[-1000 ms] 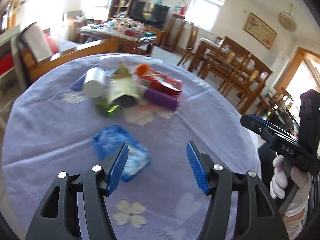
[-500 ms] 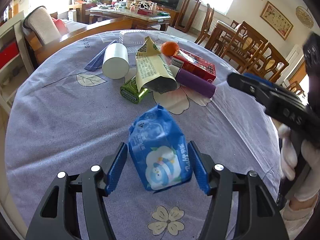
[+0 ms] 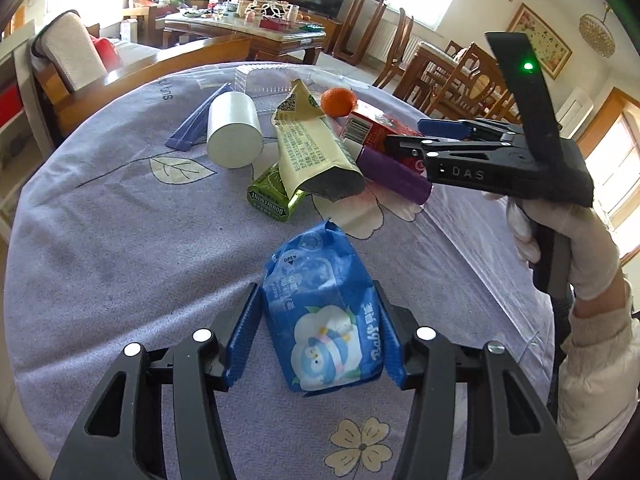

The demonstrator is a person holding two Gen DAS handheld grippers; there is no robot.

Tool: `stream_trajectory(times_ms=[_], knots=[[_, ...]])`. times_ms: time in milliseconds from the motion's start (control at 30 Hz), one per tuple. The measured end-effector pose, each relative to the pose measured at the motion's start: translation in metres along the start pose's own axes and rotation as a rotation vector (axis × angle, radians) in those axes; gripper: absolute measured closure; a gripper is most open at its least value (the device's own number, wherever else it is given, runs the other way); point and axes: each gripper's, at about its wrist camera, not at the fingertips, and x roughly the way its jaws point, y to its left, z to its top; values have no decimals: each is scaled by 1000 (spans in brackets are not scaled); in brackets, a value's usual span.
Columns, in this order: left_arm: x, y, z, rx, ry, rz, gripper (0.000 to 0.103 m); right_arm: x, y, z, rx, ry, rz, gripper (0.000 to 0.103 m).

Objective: Collect trash
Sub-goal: 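Carry the tissue packet and red milk box in both grippers over the bin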

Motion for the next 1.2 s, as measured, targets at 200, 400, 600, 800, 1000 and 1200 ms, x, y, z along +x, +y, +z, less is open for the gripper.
stream_trajectory(times_ms=[200,400,600,800,1000,1200], knots=[[-2,13,-1,-34,-26,-55,59,11,-9,3,15,33,51,46],[-2,18,-3,-44,-38,-92,62,6,-14,-3,69,16,104,52],[-5,15,-1,-33,-62,-98,68,-17,-21,-17,129,-42,109,52],[-8,9,-2,-22,-84,-115,75,-57,-25,-37,193,-125,118,52],[-12,-5,-3,9,-108,-137,85,-108,-33,-77,299,-231,129,52],[-24,-32,2,68,-152,-196,85,-156,-40,-122,427,-331,128,52]])
